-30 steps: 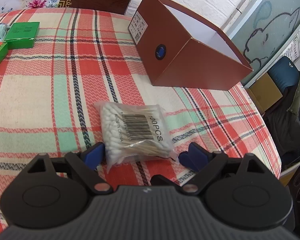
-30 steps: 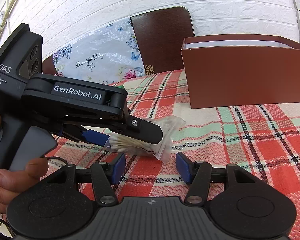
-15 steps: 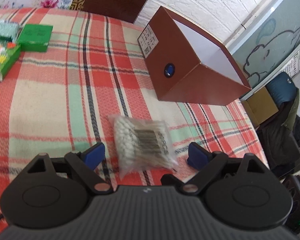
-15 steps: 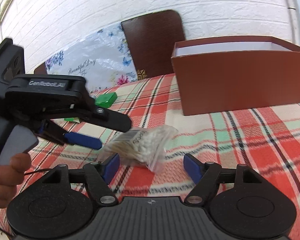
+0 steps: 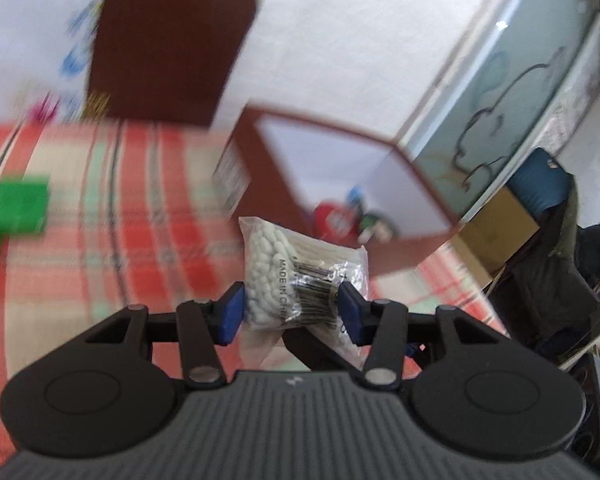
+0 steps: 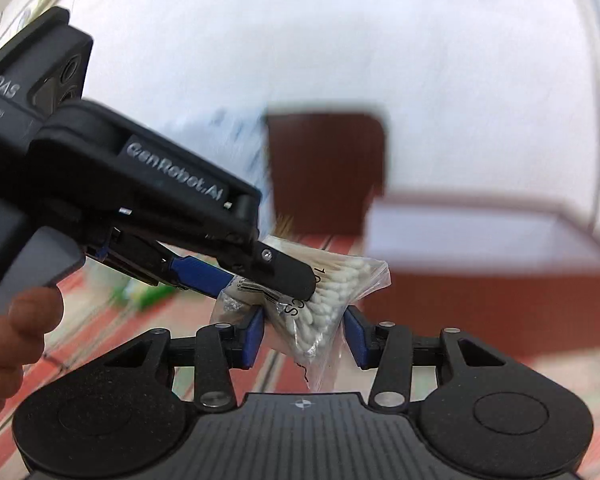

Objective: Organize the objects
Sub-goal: 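Lower the cotton swab bag into the box and open the left tool, then grasp the green printed box with the right tool and lift it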

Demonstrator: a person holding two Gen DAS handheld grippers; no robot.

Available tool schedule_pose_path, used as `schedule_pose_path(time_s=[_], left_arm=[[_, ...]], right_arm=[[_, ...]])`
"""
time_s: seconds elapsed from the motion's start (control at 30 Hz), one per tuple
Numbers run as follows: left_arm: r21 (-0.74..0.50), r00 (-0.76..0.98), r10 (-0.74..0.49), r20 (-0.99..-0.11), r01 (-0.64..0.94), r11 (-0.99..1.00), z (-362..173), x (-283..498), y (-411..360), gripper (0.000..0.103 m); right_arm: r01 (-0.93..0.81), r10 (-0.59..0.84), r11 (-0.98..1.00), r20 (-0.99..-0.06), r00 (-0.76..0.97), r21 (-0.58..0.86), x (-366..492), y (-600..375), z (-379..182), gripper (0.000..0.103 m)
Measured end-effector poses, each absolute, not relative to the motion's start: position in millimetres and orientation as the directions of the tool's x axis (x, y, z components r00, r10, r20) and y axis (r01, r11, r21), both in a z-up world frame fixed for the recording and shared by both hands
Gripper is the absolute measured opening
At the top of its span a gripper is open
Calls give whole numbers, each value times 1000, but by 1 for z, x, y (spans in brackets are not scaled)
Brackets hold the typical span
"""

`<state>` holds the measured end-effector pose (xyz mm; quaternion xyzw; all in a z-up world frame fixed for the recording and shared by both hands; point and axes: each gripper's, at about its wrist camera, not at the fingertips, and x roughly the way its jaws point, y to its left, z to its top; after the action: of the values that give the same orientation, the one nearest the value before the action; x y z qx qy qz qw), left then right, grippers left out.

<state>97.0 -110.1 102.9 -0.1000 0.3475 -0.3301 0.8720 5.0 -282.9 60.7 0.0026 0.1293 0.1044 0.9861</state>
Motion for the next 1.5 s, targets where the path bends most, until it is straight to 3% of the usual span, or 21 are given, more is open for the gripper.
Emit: schedule_pose_path(time_s=[0.1, 0.2, 0.23, 0.27, 0.3, 0.33, 0.43, 0.53, 0.73, 0.9, 1.0, 1.13, 1.3, 1.33, 1.43, 1.5], left_arm=[[-334, 563, -658, -500, 576, 746, 126, 114, -147, 55], [-292, 566, -659, -495, 606, 740, 132, 137, -188, 60], [-282, 570, -654, -497, 607, 743, 132, 146, -201, 66], [-277, 568, -654, -500, 611, 742, 130, 155, -215, 80], [-263, 573, -646, -504, 611, 747, 128, 164, -228, 91], [-226, 596, -619, -512, 601, 766, 123, 171, -240, 91], [-164, 620, -539, -571, 557, 814, 108, 180, -258, 87], [-170, 619, -582, -527, 595, 786, 101, 161, -243, 90], [-101, 659, -602, -451, 633, 768, 97, 91, -206, 89], [-93, 690, -526, -497, 560, 823, 79, 67, -154, 90], [-130, 696, -414, -587, 423, 897, 52, 77, -109, 90], [-129, 687, -240, -685, 210, 969, 9, 82, -35, 89], [66, 776, 92, -624, -65, 996, -5, 74, 69, 92], [60, 783, 136, -607, -125, 990, -6, 76, 92, 95], [-138, 805, 130, -578, -253, 958, -3, 80, 153, 95], [-172, 817, 123, -564, -262, 950, -4, 85, 161, 97]], right_arm=[[-142, 141, 990, -184, 973, 3, 22, -305, 78, 46], [-88, 90, 996, -181, 979, 18, 48, -333, 84, 47], [-78, 81, 997, -181, 980, 20, 58, -342, 83, 49], [-60, 61, 998, -180, 982, 11, 71, -350, 82, 51], [-26, 23, 1000, -191, 981, -15, 86, -356, 79, 71], [38, -48, 998, -207, 977, -49, 101, -361, 75, 83], [161, -165, 986, -267, 949, -37, 119, -378, 65, 73], [161, -143, 984, -197, 970, 81, 85, -391, 58, 76], [157, -151, 985, -78, 985, 74, 20, -356, 44, 78], [28, 1, 990, -204, 979, 139, 10, -331, 32, 79], [-65, 127, 979, -333, 934, 192, 16, -313, 21, 78], [-161, 222, 971, -419, 880, 177, 25, -281, 15, 78], [-306, 328, 943, -523, 787, 131, 50, -223, 7, 78], [-338, 356, 931, -533, 768, 135, 57, -207, 7, 79], [-435, 415, 894, -567, 711, 110, 88, -152, 0, 83], [-494, 431, 868, -564, 704, 47, 92, -120, 1, 82]])
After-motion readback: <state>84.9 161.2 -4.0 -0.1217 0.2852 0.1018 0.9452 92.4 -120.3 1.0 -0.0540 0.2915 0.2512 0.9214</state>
